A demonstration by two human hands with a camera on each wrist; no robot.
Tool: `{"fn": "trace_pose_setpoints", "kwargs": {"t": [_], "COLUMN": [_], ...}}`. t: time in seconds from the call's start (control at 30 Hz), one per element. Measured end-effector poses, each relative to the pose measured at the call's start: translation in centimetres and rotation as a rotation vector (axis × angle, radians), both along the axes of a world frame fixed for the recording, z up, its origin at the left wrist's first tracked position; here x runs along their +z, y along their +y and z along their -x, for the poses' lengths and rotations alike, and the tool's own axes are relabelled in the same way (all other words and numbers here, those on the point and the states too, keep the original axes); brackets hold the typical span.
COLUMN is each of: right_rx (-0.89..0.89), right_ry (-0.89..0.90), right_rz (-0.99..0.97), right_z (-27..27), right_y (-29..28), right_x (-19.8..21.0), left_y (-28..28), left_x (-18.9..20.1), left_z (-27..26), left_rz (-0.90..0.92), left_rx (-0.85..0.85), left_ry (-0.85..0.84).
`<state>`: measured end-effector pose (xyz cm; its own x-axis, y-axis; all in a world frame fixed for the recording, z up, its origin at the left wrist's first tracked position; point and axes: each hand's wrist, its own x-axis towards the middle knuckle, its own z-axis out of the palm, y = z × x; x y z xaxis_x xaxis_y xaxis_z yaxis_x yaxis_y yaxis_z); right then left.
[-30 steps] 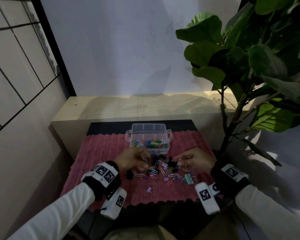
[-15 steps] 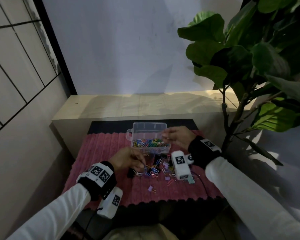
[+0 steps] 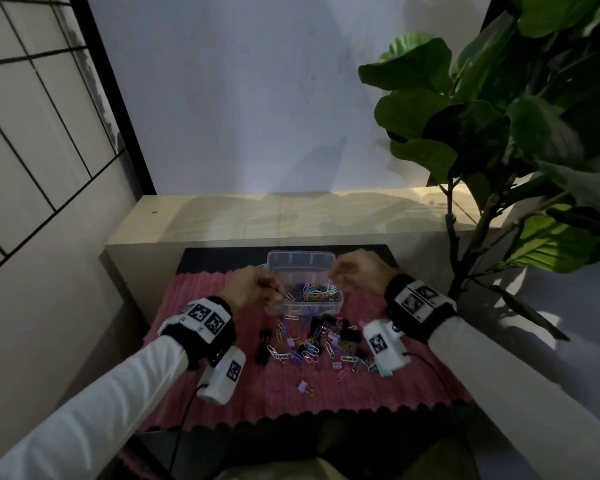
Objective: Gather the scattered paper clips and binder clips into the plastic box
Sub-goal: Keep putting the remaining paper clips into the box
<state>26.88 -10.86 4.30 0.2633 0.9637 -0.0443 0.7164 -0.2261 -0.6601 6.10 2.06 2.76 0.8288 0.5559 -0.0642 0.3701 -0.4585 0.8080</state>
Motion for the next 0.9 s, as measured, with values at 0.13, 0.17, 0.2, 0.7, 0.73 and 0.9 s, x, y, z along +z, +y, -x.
{"fn": "trace_pose_setpoints", "kwargs": {"t": [0.13, 0.17, 0.2, 0.7, 0.73, 0.9], "right_rx": [0.127, 0.154, 0.189, 0.205, 0.215, 0.216], "right_ry": [-0.199, -0.196, -0.191, -0.395, -0.426, -0.491], "right_rz": [0.056, 0.110, 0.157, 0.107, 0.130, 0.278], "right_z": [-0.8, -0.7, -0.5, 1.9, 2.3, 3.9], "right_y": [-5.6, -6.8, -7.9, -5.5, -5.1, -4.2], "right_x": [-1.8, -2.5, -3.2, -5.0, -5.3, -6.2], "left_y": [1.7, 1.9, 2.0, -0.7, -1.5, -5.0], "left_x": [0.6, 0.7, 0.7, -0.7, -0.7, -3.1], "left_z": [-2.8, -3.5, -4.1, -1.1, -0.6, -1.5], "left_rz": [-0.129, -0.162, -0.200, -0.523, -0.519, -0.595], "left_rx": [0.026, 0.009, -0.012, -0.092, -0.130, -0.464], "left_ry": [0.075, 0.092, 0.109, 0.006, 0.028, 0.273]}}
